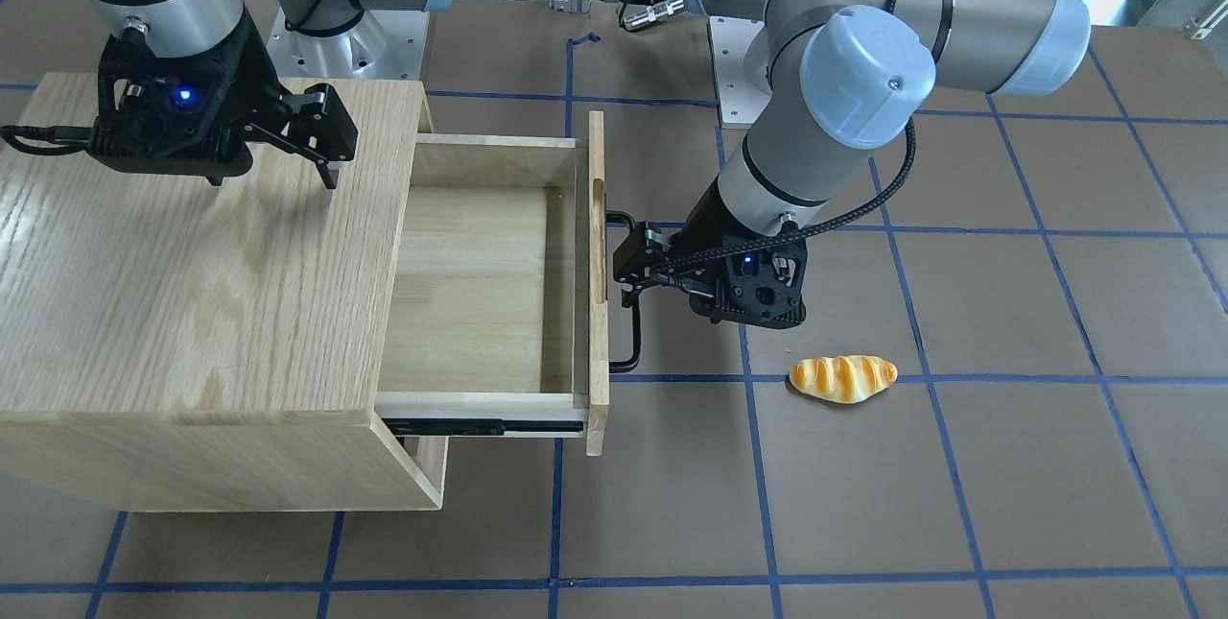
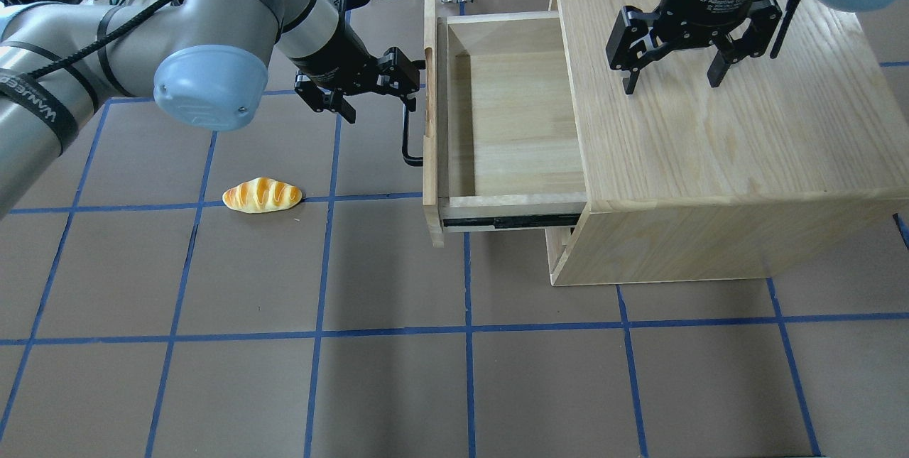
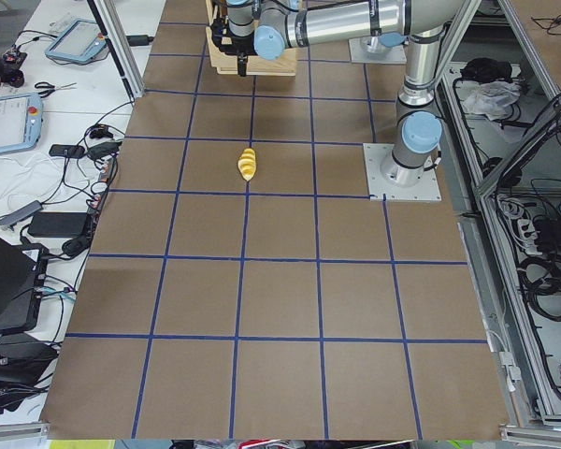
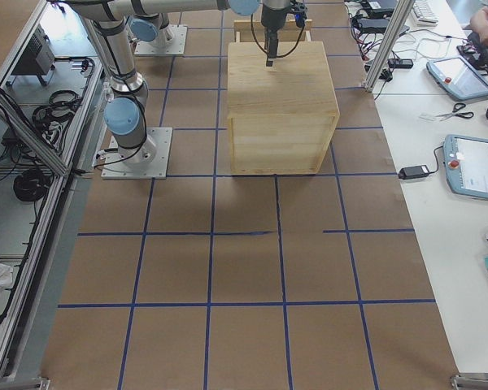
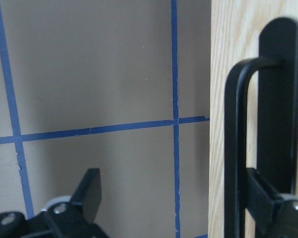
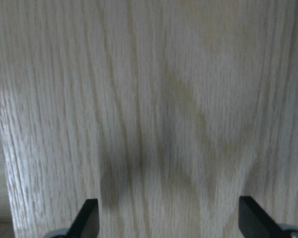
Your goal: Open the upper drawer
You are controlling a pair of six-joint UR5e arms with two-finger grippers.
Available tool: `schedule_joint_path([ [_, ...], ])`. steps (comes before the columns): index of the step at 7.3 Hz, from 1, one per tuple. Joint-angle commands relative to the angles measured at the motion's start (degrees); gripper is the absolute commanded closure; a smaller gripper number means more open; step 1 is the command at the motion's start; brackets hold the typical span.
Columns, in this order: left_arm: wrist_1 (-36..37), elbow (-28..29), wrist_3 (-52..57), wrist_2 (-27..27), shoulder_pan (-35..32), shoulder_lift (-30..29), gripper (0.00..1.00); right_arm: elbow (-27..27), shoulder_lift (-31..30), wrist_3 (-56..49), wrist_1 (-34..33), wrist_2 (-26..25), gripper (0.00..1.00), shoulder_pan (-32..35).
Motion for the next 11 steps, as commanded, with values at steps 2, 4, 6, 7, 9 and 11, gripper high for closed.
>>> schedule_joint_path([
  [2,-3.36,0.08,3.52,0.12,3.25,0.66,0.0,0.0,0.0,-0.06,0.0,0.0,0.0,0.03],
  [4,-5.55,0.26,4.31,-0.05,5.1,1.72,0.0,0.0,0.0,0.02,0.0,0.0,0.0,0.03],
  [6,-7.58,0.96,4.31,-0.05,6.68,2.69,0.0,0.0,0.0,-0.06,0.0,0.0,0.0,0.03],
  [7,-9.93,1.83,4.31,0.12,7.56,4.26,0.0,0.0,0.0,-0.06,0.0,0.0,0.0,0.03],
  [9,-23.16,8.57,7.62,6.49,10.37,8.12,0.0,0.0,0.0,0.02,0.0,0.0,0.0,0.03],
  [11,-26.73,10.89,8.27,15.38,9.77,11.72,0.0,0.0,0.0,0.02,0.0,0.0,0.0,0.03],
])
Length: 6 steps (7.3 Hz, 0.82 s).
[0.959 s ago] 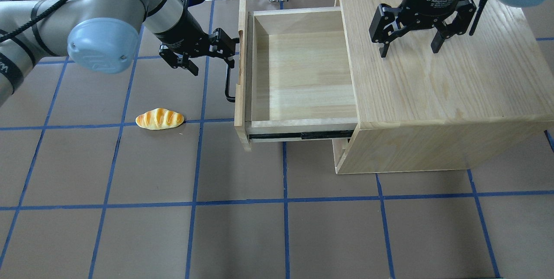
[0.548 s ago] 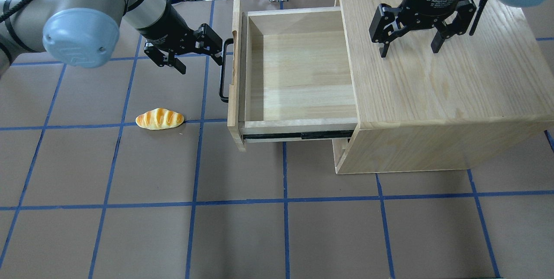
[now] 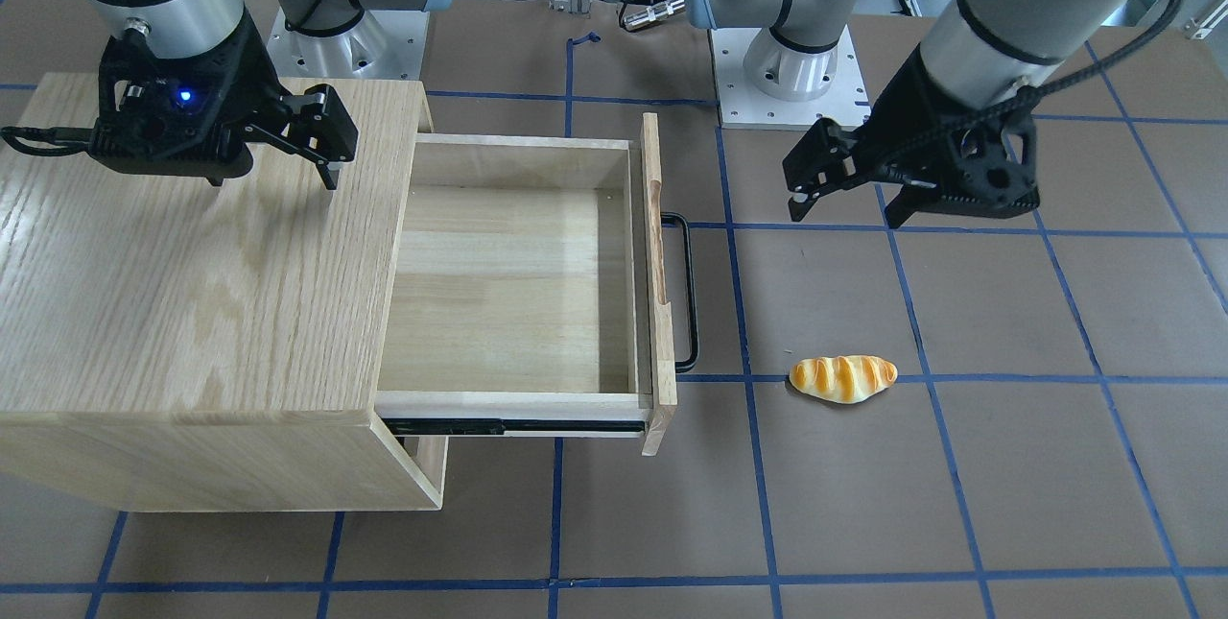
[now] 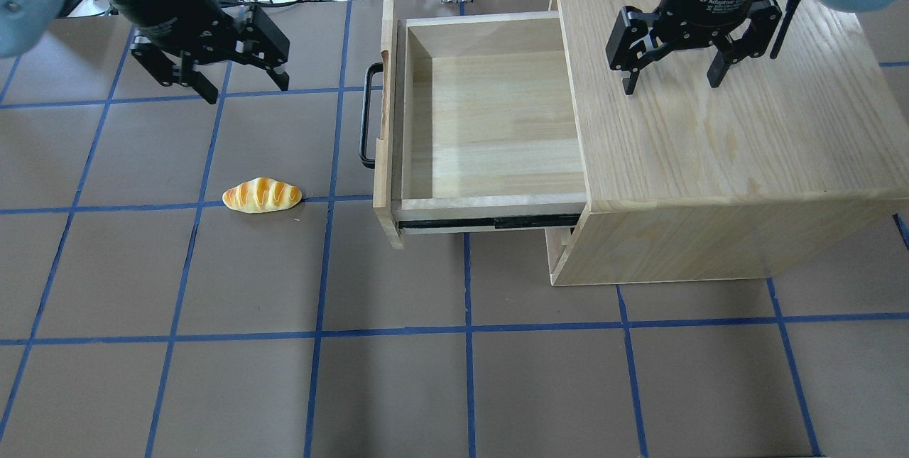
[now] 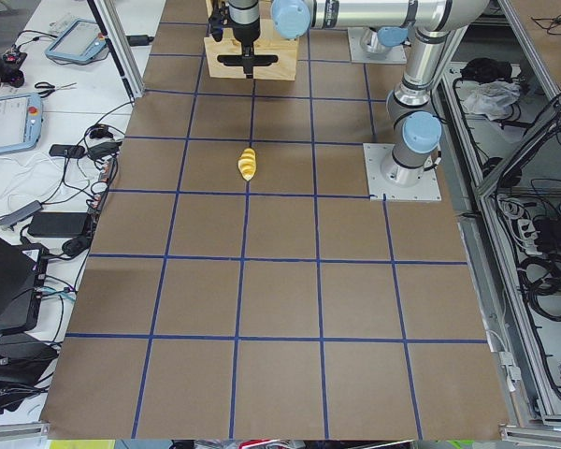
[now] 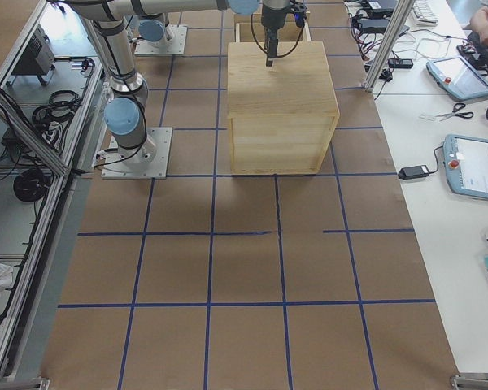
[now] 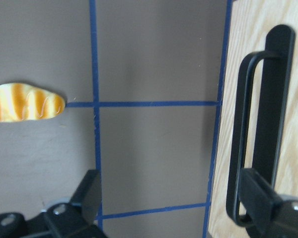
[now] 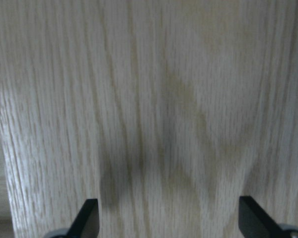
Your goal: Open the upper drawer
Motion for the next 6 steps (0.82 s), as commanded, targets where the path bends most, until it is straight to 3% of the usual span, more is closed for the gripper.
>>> schedule_joint_path([
  [1,-2.9,1.21,0.61,5.35,-1.29,4.5,0.0,-0.03,0.0,0.01,0.0,0.0,0.0,0.02],
  [6,0.44,1.48,0.79,7.64,-3.5,4.61,0.0,-0.03,0.0,-0.08,0.0,0.0,0.0,0.02],
])
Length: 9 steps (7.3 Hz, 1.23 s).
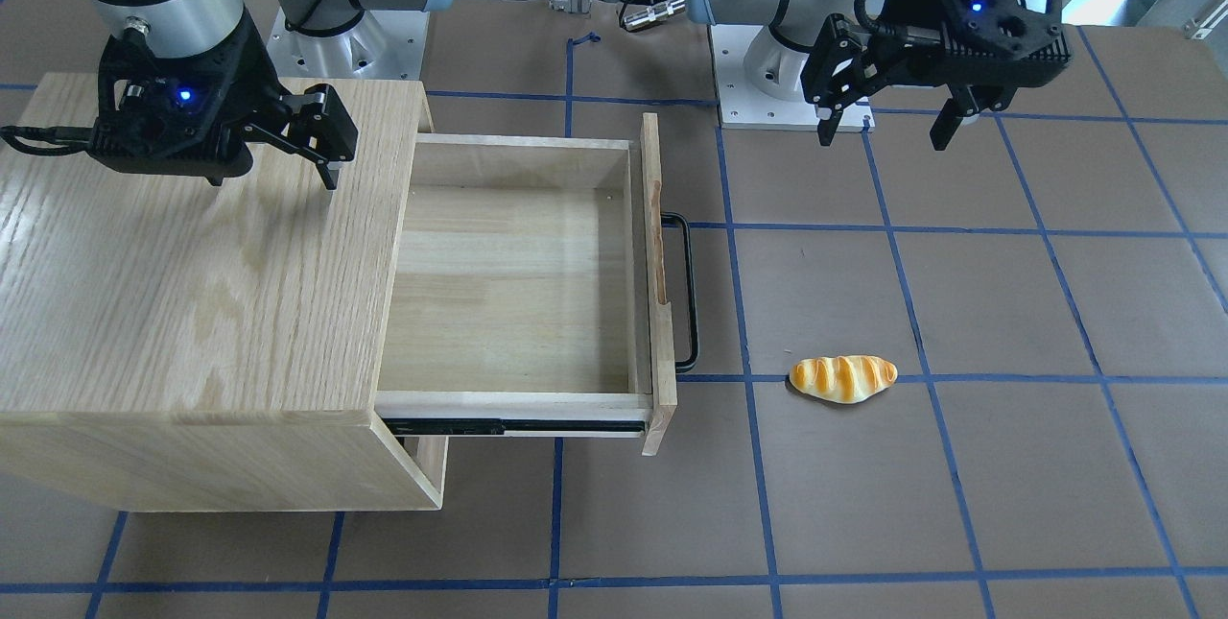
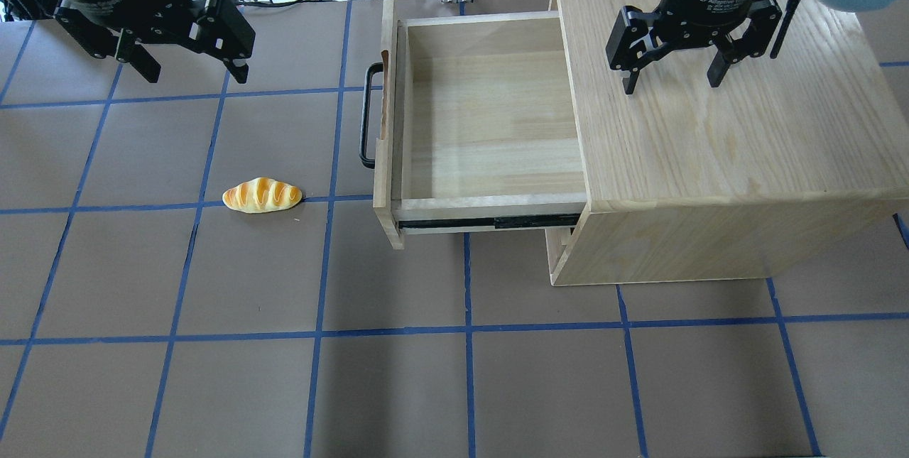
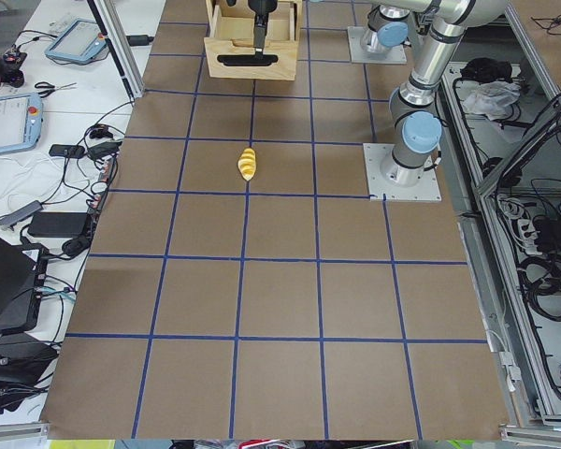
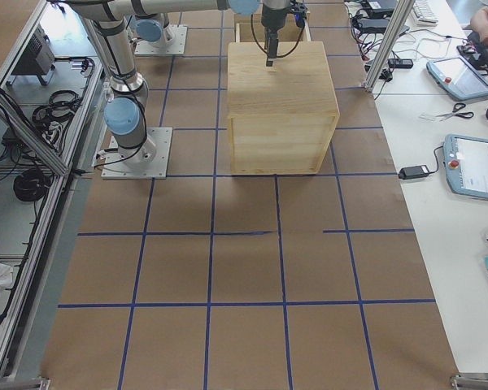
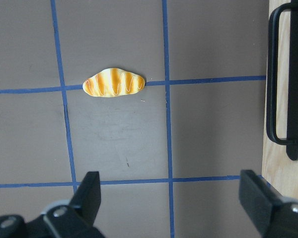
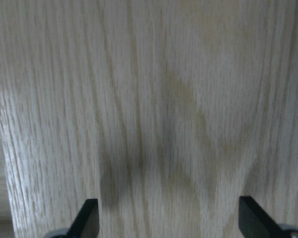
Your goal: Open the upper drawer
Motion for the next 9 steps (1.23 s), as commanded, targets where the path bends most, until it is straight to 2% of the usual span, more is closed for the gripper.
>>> schedule_joint_path([
  [1,1.21,-0.09,0.14,0.19,0.06,0.0,0.0,0.0,0.0,-0.07,0.0,0.0,0.0,0.02],
  [9,2.44,-0.88,0.14,0.11,0.14,-0.26,0.0,0.09,0.0,-0.07,0.0,0.0,0.0,0.02],
])
